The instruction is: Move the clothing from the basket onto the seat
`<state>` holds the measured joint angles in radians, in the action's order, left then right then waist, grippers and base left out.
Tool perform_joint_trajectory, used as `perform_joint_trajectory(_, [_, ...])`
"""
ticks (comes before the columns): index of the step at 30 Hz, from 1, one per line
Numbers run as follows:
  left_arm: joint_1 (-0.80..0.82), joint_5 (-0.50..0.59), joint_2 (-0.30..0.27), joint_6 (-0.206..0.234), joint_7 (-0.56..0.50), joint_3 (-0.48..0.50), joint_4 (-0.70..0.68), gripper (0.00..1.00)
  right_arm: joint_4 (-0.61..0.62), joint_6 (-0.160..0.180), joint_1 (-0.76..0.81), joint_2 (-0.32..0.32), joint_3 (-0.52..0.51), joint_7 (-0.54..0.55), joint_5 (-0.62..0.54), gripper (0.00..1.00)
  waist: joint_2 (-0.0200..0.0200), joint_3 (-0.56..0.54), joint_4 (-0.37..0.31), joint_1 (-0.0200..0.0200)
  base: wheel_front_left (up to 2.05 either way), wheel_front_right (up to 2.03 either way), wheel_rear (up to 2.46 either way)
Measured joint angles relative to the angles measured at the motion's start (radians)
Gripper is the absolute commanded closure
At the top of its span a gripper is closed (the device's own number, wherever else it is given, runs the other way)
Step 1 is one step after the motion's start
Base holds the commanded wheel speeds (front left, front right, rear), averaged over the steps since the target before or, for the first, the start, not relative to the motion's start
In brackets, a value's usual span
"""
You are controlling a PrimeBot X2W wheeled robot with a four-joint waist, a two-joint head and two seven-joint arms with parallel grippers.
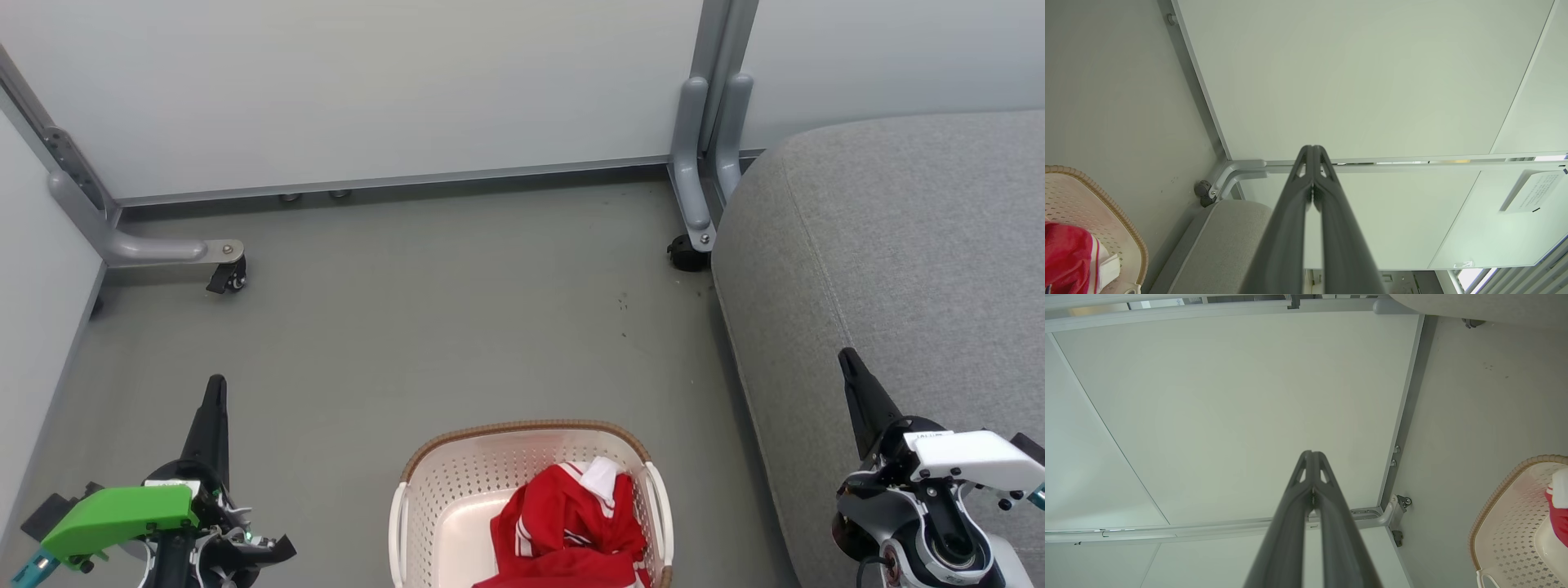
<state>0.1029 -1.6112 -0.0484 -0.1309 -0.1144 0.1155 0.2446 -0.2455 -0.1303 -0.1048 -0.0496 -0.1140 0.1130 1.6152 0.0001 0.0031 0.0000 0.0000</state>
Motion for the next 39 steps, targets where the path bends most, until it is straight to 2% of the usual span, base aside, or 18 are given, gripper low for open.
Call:
perform_joint_trajectory(34, [0.0, 0.0, 0.0, 0.0, 0.0, 0.0, 0.0, 1.0, 0.0, 0.0, 0.0, 0.0, 0.0, 0.0, 0.0, 1.0, 0.0, 0.0, 0.0, 0.0, 0.0, 0.0, 0.0])
perform_joint_trajectory(35, [-0.002, 0.0, 0.001, 0.0, 0.001, 0.0, 0.006, 0.0, -0.005, 0.0, 0.002, 0.001, 0.0, 0.0, 0.0, 0.0, 0.0, 0.0, 0.0, 0.0, 0.0, 0.0, 0.0])
perform_joint_trajectory(36, [-0.008, 0.0, 0.002, 0.0, 0.001, -0.001, 0.016, 1.0, -0.014, 0.0, 0.008, 0.004, 0.0, 0.0, 0.0, 1.0, 0.0, 0.0, 0.0, 0.0, 0.0, 0.0, 0.0])
perform_joint_trajectory(37, [-0.014, 0.0, 0.004, 0.0, 0.001, -0.002, 0.023, 0.0, -0.02, 0.0, 0.014, 0.006, 0.001, 0.0, 0.0, 0.0, 0.0, 0.0, 0.0, 0.0, 0.0, 0.0, 0.0])
perform_joint_trajectory(39, [-0.025, 0.0, 0.005, 0.001, 0.005, -0.008, 0.025, 0.0, -0.022, 0.0, 0.027, 0.008, 0.005, -0.007, 0.0, 0.0, 0.0, 0.0, 0.0, 0.0, 0.0, 0.0, 0.0])
